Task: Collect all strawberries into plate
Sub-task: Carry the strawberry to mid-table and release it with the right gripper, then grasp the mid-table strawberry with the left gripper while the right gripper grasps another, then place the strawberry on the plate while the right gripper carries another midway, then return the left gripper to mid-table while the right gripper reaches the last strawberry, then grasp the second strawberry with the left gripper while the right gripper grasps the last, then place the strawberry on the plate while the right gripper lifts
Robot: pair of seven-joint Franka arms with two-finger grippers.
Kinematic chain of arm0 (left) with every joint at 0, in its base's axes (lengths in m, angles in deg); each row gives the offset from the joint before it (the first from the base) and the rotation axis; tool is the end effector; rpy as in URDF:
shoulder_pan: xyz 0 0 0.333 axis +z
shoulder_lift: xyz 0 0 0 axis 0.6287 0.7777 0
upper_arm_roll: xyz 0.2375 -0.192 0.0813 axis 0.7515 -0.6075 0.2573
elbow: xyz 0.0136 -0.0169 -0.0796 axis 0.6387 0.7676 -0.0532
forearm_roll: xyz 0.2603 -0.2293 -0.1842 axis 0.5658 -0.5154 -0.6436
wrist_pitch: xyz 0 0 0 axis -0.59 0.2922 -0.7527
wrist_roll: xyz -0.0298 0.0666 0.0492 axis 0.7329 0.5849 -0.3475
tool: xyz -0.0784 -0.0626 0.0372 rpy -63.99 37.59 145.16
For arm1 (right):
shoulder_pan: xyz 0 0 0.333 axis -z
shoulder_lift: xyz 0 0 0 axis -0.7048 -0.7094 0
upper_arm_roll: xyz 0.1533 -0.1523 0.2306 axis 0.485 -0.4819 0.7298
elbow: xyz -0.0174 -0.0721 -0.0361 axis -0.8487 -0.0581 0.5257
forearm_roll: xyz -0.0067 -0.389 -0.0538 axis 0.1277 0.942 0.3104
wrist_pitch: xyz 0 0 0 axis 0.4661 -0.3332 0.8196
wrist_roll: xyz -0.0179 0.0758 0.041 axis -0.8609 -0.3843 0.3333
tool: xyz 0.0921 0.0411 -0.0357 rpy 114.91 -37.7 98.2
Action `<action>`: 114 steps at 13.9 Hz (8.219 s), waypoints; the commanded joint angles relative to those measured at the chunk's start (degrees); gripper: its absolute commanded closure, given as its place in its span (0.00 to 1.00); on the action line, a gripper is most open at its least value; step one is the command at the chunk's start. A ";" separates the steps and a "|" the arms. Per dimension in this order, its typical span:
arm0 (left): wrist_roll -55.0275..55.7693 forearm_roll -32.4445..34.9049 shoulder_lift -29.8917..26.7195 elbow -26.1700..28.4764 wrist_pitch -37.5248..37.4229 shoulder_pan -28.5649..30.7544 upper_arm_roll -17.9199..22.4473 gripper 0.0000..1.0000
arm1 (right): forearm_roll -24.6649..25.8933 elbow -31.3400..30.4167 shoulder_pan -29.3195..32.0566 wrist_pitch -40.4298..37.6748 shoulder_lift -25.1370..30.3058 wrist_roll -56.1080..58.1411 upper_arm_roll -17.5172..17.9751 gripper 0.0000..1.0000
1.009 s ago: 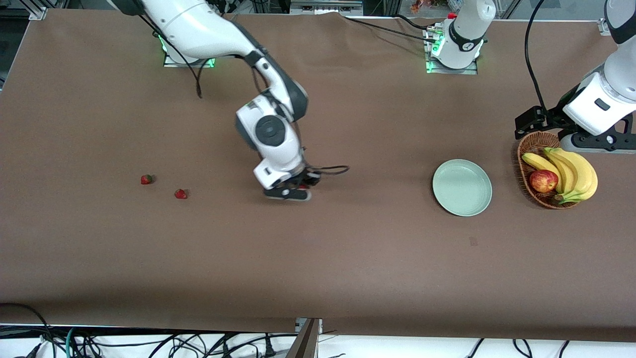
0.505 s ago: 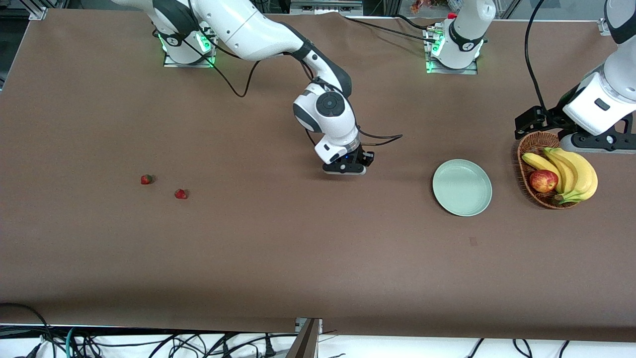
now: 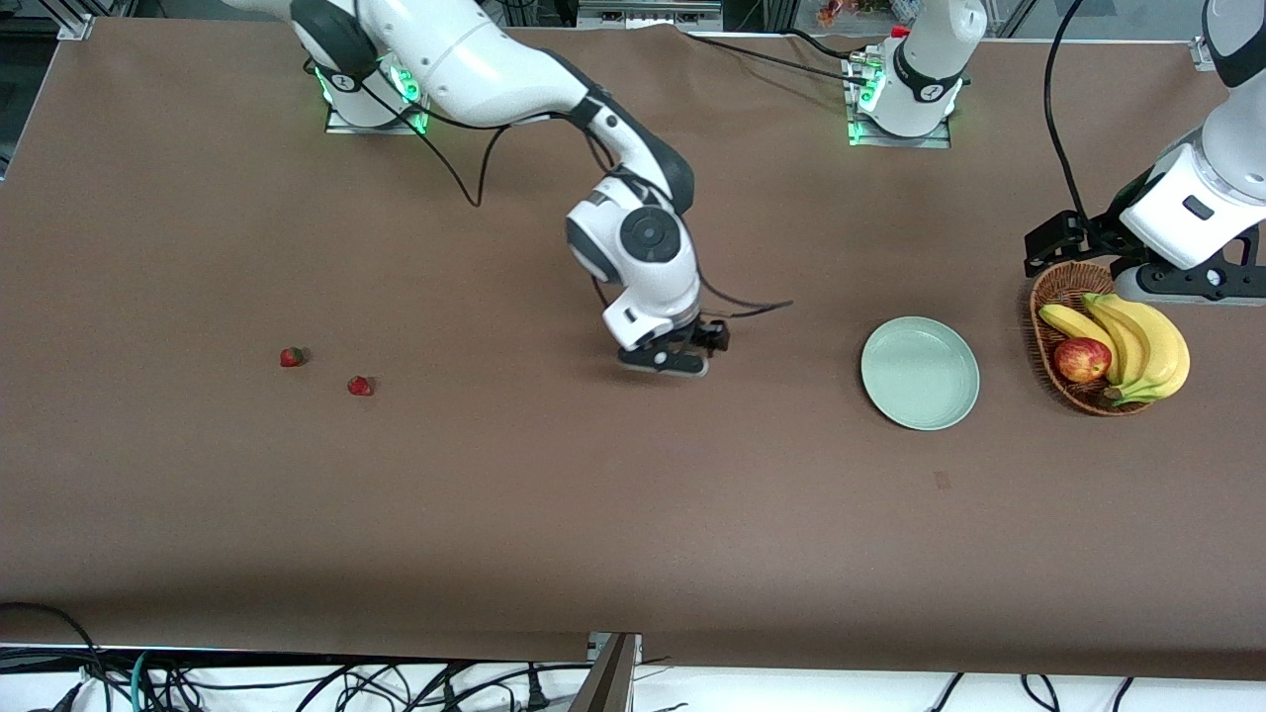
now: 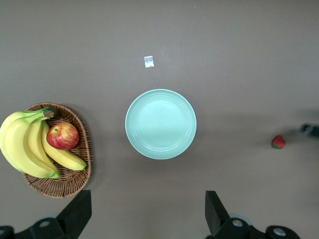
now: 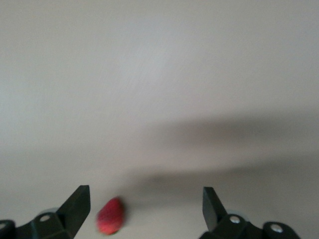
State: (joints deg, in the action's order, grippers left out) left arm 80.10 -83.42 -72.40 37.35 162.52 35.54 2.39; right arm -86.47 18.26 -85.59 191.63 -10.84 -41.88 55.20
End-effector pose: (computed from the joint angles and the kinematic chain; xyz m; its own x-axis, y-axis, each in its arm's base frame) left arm 0.5681 -0.0411 0.5815 0.9985 -0.0222 -0.0503 -0.0224 -0.9997 -0.0041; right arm 0.5649 0.5461 0.2629 0.9869 -0.1591 0.0251 -0.1542 -0.9784 -0.1376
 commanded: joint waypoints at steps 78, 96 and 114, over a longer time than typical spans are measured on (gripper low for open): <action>36.99 2.96 39.31 3.13 45.42 -13.90 -17.96 0.00 | 1.01 -57.75 41.13 6.03 37.36 59.73 -5.48 0.00; 37.16 5.69 40.37 2.78 44.82 -14.69 -17.43 0.78 | 2.95 -59.34 41.04 15.18 28.31 62.54 -11.37 1.00; -19.67 5.86 32.81 1.28 15.97 7.01 -17.43 0.70 | 2.95 -38.51 31.20 -3.27 23.48 39.90 -1.23 0.29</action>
State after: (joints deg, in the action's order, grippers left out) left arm 66.90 -78.83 -39.96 37.81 176.38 41.01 -14.43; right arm -83.98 -20.72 -55.73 191.95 12.21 -10.33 57.84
